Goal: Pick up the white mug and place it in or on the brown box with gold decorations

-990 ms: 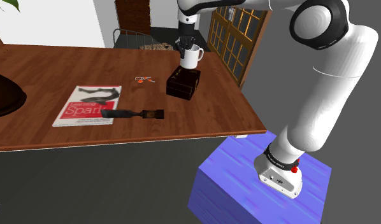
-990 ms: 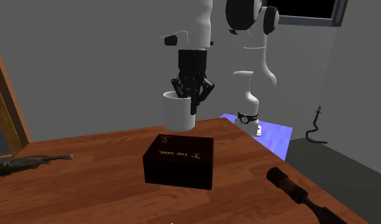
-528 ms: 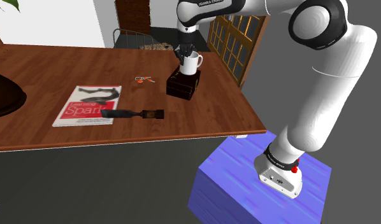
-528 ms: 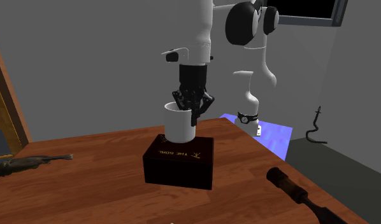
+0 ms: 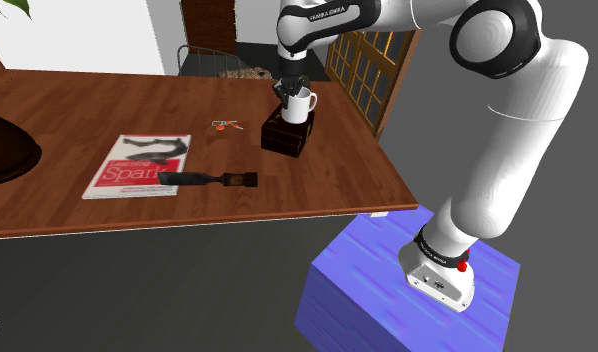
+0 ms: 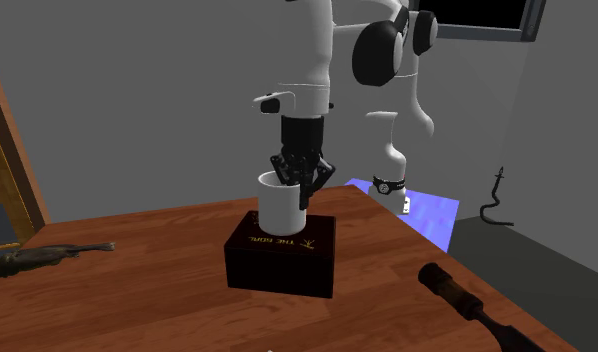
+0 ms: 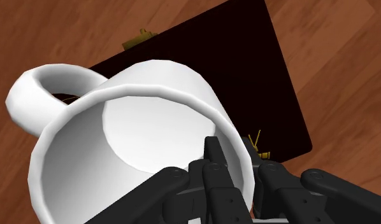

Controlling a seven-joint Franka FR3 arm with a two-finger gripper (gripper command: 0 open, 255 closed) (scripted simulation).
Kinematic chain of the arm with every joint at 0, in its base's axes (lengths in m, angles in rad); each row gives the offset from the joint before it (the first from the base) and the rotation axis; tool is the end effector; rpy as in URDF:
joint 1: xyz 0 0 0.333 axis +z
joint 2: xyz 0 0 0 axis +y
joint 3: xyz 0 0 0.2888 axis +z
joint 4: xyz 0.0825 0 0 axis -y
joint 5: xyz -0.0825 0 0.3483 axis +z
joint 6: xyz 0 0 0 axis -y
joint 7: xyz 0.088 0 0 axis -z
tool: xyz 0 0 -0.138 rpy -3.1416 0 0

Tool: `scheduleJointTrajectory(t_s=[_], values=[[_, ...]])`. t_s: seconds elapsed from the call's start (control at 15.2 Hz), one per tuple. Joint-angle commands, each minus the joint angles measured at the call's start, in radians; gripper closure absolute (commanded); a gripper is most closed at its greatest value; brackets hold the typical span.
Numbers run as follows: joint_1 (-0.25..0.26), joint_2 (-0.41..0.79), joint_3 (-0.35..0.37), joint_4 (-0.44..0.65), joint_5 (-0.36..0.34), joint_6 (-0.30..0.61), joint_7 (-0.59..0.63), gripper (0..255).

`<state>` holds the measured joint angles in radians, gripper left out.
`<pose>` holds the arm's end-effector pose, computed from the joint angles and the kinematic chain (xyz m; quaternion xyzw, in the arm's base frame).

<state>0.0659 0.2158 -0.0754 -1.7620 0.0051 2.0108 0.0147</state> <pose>0.5874 -0.0030 0.4006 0.9998 -0.0121 0.0168 0.0057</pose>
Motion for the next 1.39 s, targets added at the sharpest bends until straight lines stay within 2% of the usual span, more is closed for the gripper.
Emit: scheduleJointTrajectory(t_s=[0.0, 0.13, 0.2, 0.53, 0.79, 1.32], values=[[0.0, 0.0, 0.0, 0.0, 0.0, 0.001, 0.0, 255], [0.0, 0.0, 0.0, 0.0, 0.0, 0.001, 0.0, 255], [0.0, 0.0, 0.0, 0.0, 0.0, 0.001, 0.0, 0], [0.0, 0.0, 0.0, 0.0, 0.0, 0.001, 0.0, 0], [0.001, -0.027, 0.0, 0.091, -0.002, -0.118, 0.002, 0], [0.001, -0.027, 0.0, 0.091, -0.002, -0.118, 0.002, 0]])
